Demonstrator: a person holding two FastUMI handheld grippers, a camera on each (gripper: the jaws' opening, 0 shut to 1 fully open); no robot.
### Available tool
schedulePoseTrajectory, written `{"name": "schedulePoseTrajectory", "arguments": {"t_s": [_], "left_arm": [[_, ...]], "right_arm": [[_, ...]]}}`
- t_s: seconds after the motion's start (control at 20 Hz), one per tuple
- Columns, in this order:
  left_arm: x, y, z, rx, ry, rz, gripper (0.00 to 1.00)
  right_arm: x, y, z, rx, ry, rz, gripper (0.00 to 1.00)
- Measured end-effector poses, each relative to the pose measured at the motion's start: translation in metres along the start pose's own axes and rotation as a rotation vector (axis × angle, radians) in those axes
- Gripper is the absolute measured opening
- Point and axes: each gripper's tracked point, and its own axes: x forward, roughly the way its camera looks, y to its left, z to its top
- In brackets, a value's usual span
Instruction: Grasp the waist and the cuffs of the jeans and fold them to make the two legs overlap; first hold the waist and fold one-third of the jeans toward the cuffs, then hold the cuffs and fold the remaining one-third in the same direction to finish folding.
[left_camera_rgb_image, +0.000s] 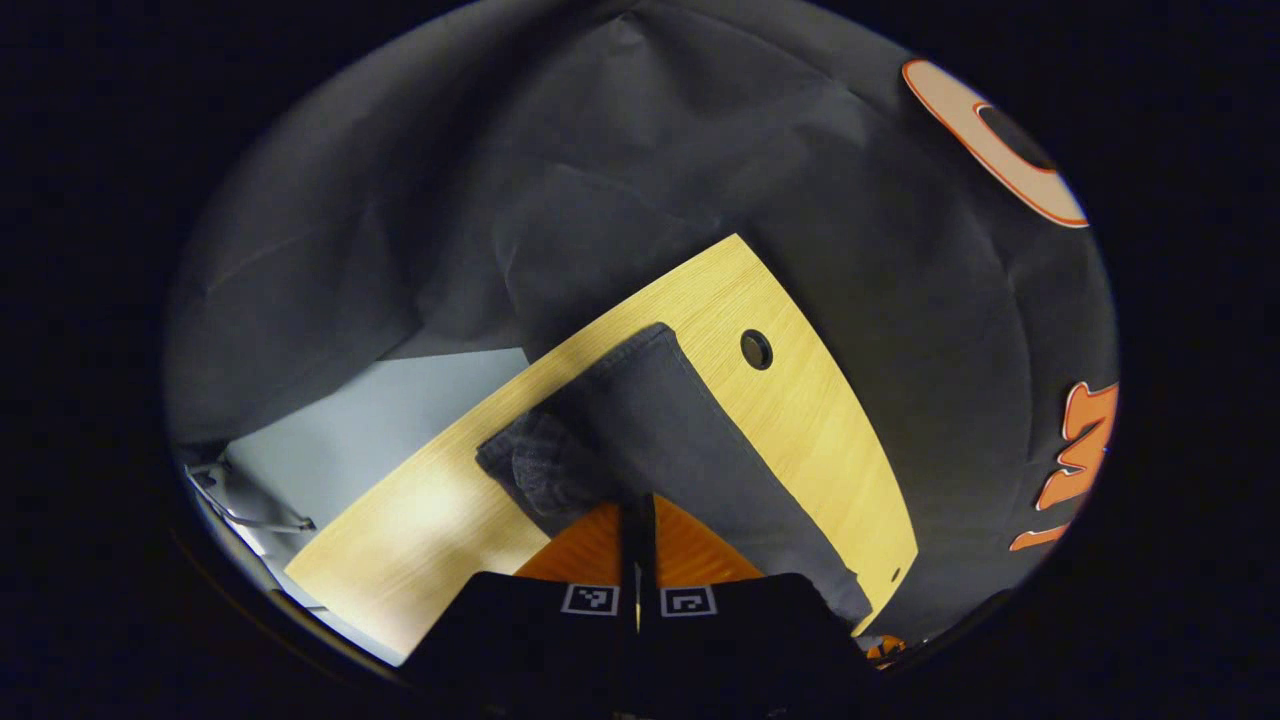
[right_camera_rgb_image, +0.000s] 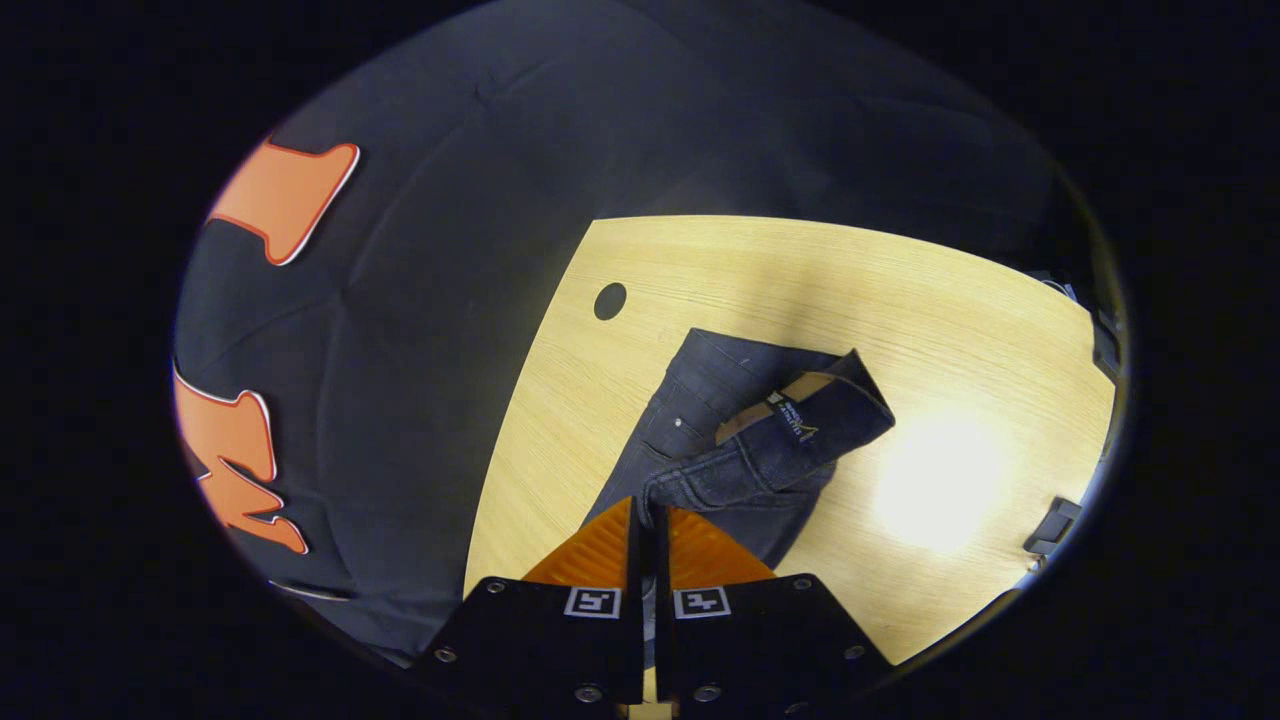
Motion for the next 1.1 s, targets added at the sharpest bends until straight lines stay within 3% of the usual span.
{"name": "schedulePoseTrajectory", "arguments": {"t_s": [0.45,0.55,0.6,0.65,0.75,0.8,0.85,0.9,1.0,1.05,1.1], "left_arm": [[0.052,-0.022,0.016,0.200,0.012,0.066,0.01],[0.064,-0.031,0.021,0.233,0.002,0.066,0.05],[0.066,-0.033,0.024,0.239,0.003,0.063,0.14],[0.067,-0.034,0.025,0.247,0.001,0.070,0.14],[0.073,-0.031,0.028,0.274,-0.006,0.098,0.24],[0.074,-0.031,0.030,0.280,-0.010,0.108,0.46],[0.073,-0.032,0.034,0.291,-0.032,0.111,0.50],[0.070,-0.030,0.041,0.299,-0.060,0.112,0.61],[0.062,-0.033,0.051,0.335,-0.106,0.104,0.87],[0.059,-0.034,0.051,0.345,-0.112,0.115,0.89],[0.058,-0.033,0.048,0.356,-0.110,0.120,0.91]], "right_arm": [[0.067,0.012,0.003,0.013,0.089,-0.066,0.05],[0.074,0.013,0.004,0.023,0.111,-0.089,0.05],[0.078,0.014,0.004,0.016,0.121,-0.098,0.05],[0.081,0.016,0.007,0.012,0.117,-0.098,0.07],[0.087,0.019,0.010,0.011,0.115,-0.092,0.14],[0.086,0.020,0.009,0.014,0.130,-0.088,0.17],[0.088,0.022,0.012,0.011,0.129,-0.076,0.17],[0.087,0.026,0.016,0.008,0.125,-0.062,0.20],[0.083,0.036,0.032,-0.013,0.061,-0.026,0.35],[0.078,0.033,0.041,-0.031,0.036,-0.033,0.50],[0.073,0.026,0.046,-0.047,0.032,-0.049,0.43]]}}
